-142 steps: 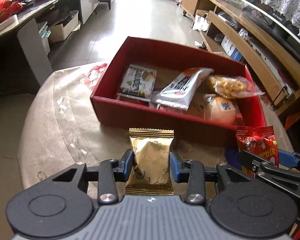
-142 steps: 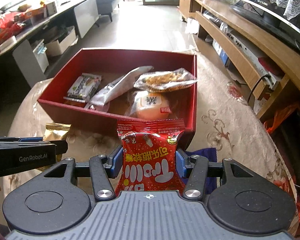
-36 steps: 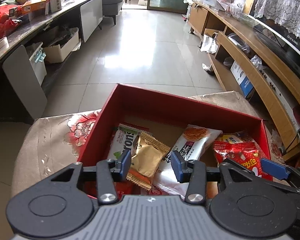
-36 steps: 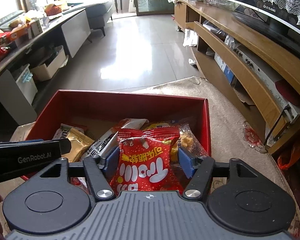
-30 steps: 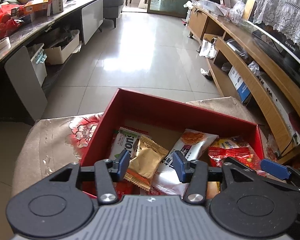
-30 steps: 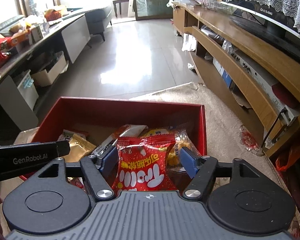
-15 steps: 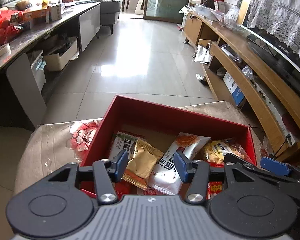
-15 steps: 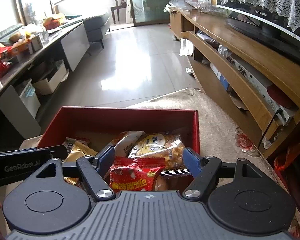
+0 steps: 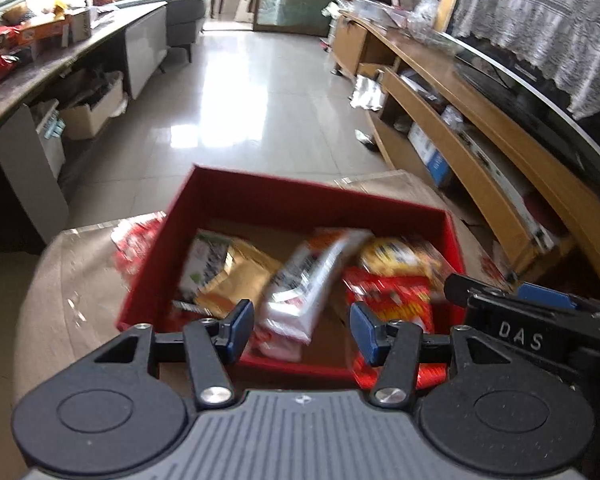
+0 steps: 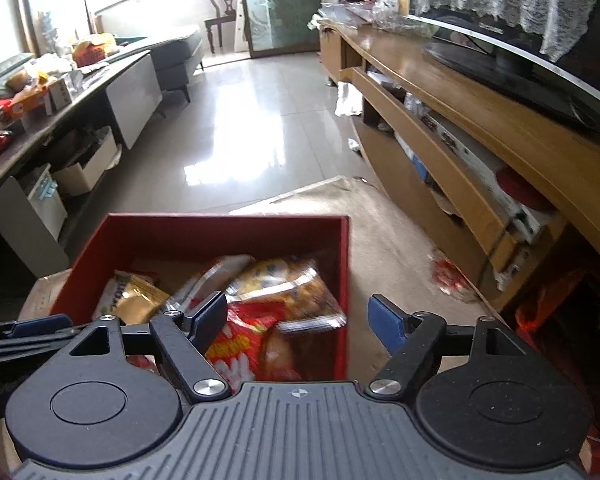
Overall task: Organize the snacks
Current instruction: 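Move the left tool to the sausage pack while the right tool approaches the blue-purple packet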
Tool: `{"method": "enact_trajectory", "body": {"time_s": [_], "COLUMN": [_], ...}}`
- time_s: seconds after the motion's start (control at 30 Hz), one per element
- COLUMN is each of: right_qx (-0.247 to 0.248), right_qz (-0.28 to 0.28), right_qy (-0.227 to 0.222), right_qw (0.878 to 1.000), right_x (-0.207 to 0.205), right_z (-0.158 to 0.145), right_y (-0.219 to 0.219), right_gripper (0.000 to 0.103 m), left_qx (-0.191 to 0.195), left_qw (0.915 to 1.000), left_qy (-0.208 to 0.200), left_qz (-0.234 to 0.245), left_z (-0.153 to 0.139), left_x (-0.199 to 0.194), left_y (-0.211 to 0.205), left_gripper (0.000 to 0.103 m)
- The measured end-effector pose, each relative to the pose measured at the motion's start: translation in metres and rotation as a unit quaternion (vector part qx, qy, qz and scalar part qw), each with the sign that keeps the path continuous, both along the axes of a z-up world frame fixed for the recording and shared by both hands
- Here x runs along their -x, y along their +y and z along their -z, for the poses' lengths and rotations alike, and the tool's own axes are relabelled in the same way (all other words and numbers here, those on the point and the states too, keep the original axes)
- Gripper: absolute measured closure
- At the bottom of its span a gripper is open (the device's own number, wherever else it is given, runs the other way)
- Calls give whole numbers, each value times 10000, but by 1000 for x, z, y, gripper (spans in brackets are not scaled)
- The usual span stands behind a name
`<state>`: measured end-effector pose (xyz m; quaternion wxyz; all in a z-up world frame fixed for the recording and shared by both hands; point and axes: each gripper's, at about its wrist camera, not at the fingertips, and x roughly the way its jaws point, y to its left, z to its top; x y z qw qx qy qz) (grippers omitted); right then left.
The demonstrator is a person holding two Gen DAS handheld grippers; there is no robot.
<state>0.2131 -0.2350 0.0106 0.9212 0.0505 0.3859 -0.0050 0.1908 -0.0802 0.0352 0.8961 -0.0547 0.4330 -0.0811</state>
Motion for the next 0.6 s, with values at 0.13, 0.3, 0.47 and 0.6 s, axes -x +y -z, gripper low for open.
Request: {"method": "enact_trajectory", "body": {"time_s": [0.13, 0.3, 0.47, 0.6], "right_qx": [90, 293, 141, 136], "right_qz": [135, 202, 110, 74], "right_qy": [184, 454, 725, 911], "right_qw": [9997, 9983, 9972, 9957], "right_x": [15, 34, 44, 39], "right_z": [7, 20, 34, 52], "right_y": [-11, -26, -40, -45], "right_gripper": [20, 19, 18, 18], "left_qx": [41, 45, 60, -57], "left_qw": [9994, 9974, 9948, 9936], "left_qy": [172, 406, 640, 719], "left_qz": [288, 592, 790, 866], "left_z": [6, 17, 30, 37], "left_x": [21, 43, 60, 69], "left_y": [-13, -30, -43, -49], "left_gripper": [51, 50, 50, 50]}}
